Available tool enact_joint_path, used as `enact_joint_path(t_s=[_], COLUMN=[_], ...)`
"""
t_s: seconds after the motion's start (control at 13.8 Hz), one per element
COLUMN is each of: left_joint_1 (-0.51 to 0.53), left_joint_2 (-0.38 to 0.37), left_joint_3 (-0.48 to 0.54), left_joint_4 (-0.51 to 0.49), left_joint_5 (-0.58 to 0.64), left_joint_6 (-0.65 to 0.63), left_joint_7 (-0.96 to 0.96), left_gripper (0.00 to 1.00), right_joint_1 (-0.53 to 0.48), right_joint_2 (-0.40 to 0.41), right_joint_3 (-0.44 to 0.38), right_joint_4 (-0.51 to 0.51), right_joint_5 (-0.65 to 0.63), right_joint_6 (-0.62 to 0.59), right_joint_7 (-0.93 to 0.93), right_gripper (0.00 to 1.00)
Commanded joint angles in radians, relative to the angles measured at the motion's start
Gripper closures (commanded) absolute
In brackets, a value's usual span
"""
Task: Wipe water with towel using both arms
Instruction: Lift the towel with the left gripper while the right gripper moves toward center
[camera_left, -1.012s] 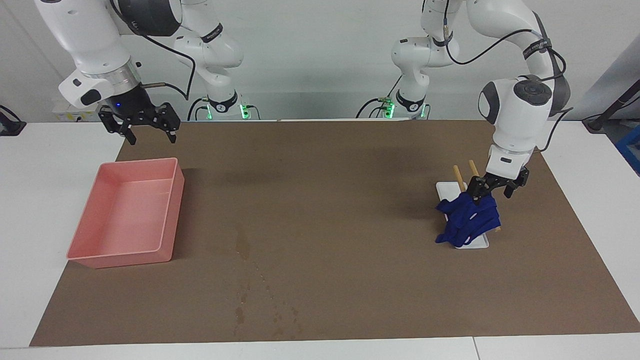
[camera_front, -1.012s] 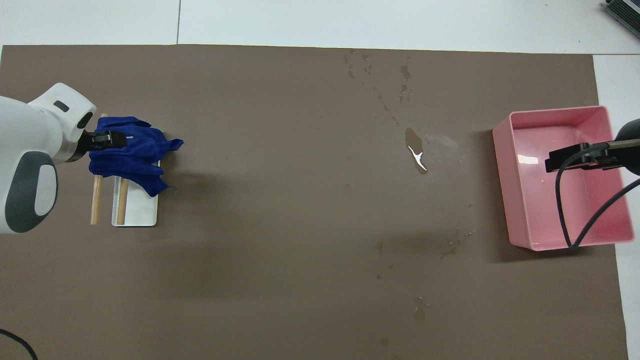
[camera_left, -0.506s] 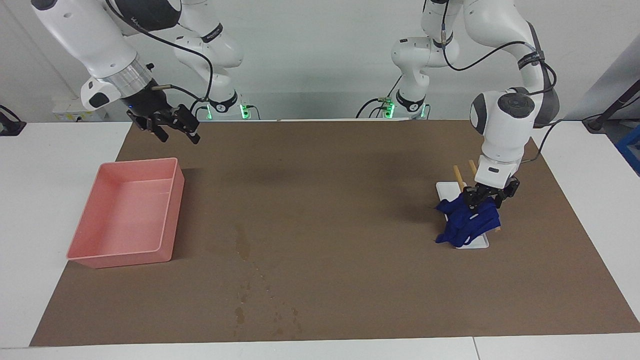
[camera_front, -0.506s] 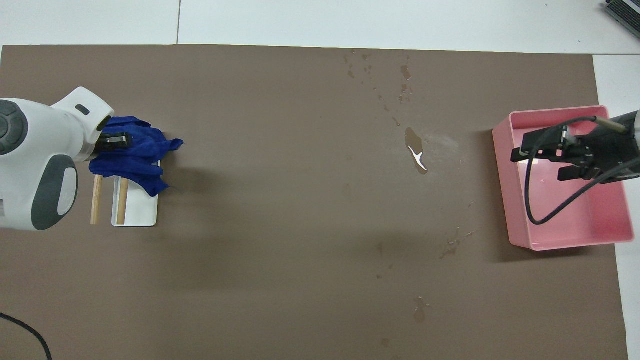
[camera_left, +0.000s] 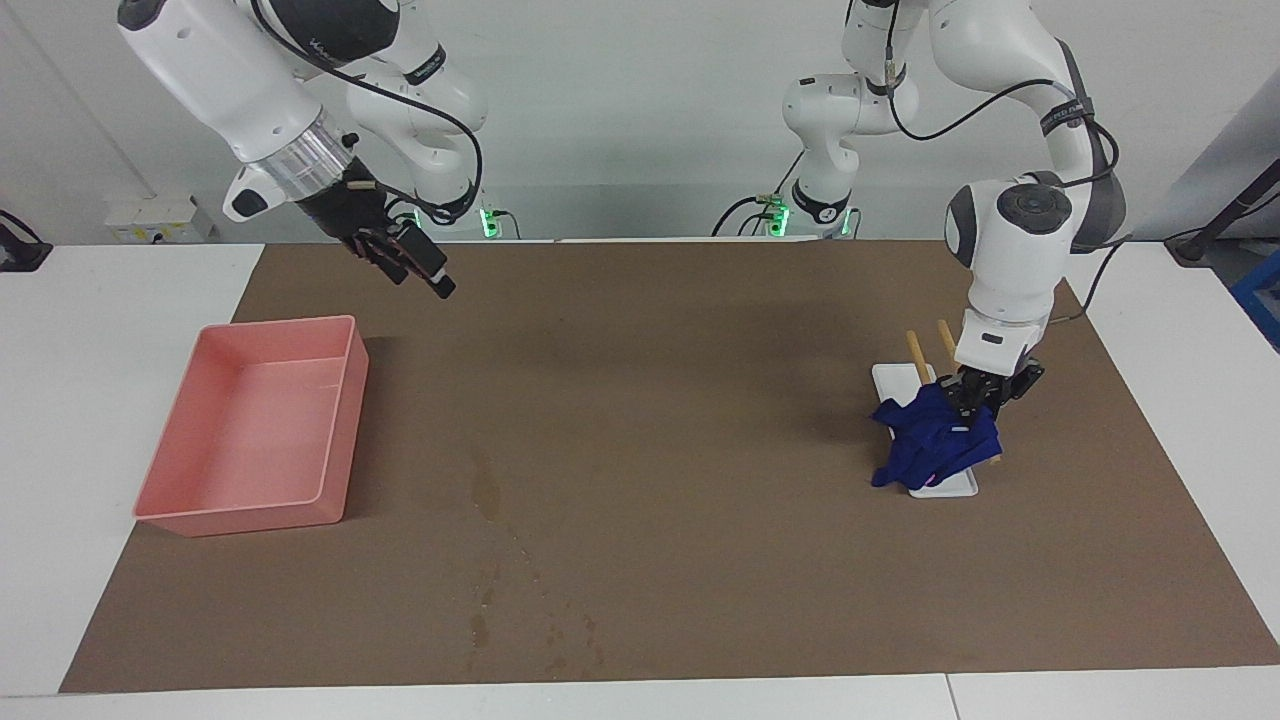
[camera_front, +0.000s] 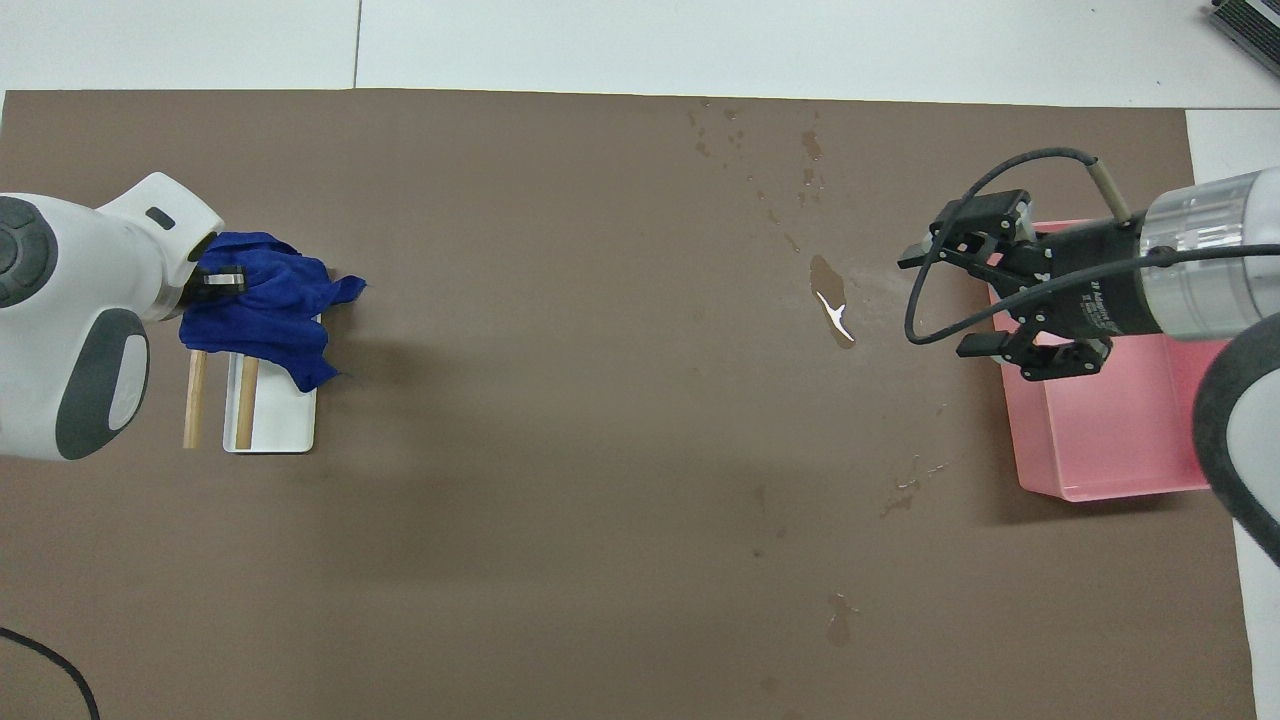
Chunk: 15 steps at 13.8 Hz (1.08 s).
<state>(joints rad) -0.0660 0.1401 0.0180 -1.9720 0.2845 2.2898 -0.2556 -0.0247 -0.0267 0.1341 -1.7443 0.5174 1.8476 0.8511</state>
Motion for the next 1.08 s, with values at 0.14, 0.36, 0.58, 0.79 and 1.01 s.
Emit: enact_joint_path(t_s=[0.14,0.36,0.58,0.79,1.01], left_joint_1=[-0.014,-0.012,-0.011,-0.011,-0.011], left_joint_2=[0.001,-0.002,-0.004,-0.004,-0.004], left_joint_3=[0.000,0.000,0.000,0.000,-0.001], left_joint_4=[0.058,0.050,0.042,0.042,0.041], left_joint_5=[0.021,0.021,0.021,0.021,0.021], left_joint_6=[-0.079,-0.076,-0.064,-0.059,-0.059], left_joint_7=[-0.016,-0.016,-0.014,-0.014,-0.014], left_gripper=[1.00,1.00,0.58,0.50,1.00], right_joint_1=[0.066,0.149,0.160,0.160,0.204], right_joint_2=[-0.025,-0.015,-0.010,0.004,0.054], right_joint_3=[0.004,0.004,0.004,0.004,0.004], right_joint_4=[-0.098,-0.124,-0.139,-0.167,-0.167], right_joint_5=[0.128,0.194,0.258,0.332,0.374], right_joint_6=[0.114,0.280,0.320,0.357,0.364], right_joint_7=[0.187,0.344,0.364,0.379,0.373], right_gripper=[0.00,0.00,0.00,0.00,0.00])
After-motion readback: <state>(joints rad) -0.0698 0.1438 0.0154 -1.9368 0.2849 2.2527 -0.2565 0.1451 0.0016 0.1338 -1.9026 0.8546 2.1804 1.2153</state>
